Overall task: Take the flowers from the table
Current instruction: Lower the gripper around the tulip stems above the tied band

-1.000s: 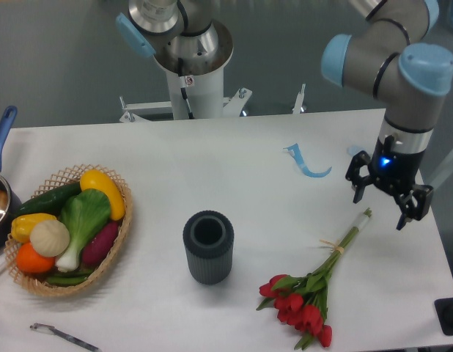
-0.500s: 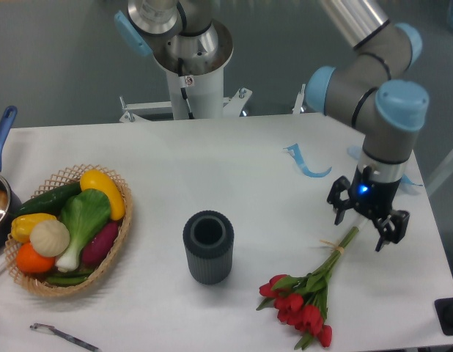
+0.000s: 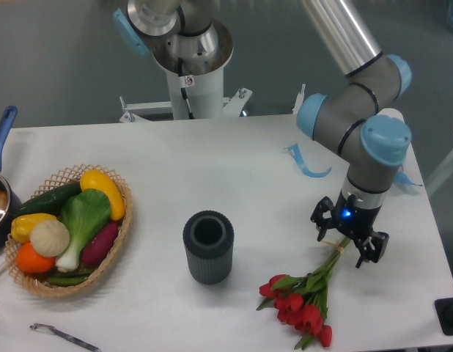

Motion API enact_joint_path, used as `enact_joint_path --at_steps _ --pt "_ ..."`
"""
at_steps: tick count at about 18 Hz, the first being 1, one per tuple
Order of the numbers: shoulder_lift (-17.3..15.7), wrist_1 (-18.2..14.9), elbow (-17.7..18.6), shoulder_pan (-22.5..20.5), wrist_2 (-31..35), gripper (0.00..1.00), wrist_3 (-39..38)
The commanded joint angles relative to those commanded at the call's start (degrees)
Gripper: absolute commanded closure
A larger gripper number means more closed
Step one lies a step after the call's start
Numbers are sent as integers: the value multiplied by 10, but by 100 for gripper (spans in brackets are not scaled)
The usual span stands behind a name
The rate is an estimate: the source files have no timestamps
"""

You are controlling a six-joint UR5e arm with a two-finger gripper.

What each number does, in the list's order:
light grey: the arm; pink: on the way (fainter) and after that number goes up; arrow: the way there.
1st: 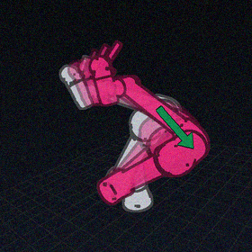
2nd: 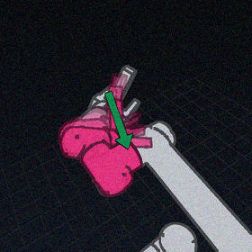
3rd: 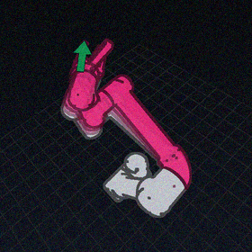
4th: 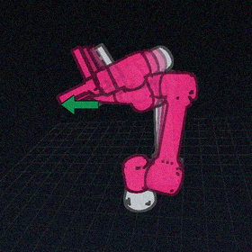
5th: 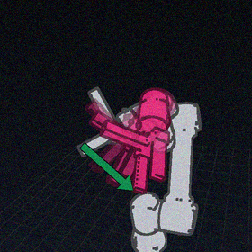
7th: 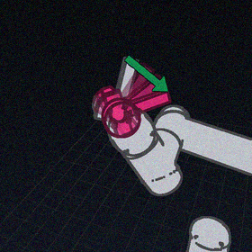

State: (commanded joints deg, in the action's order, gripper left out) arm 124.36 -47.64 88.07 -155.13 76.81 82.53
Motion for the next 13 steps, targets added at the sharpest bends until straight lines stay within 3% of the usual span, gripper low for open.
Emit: enact_joint_path --at_steps 13 --pt "32 1 -8 13 29 0 -4"
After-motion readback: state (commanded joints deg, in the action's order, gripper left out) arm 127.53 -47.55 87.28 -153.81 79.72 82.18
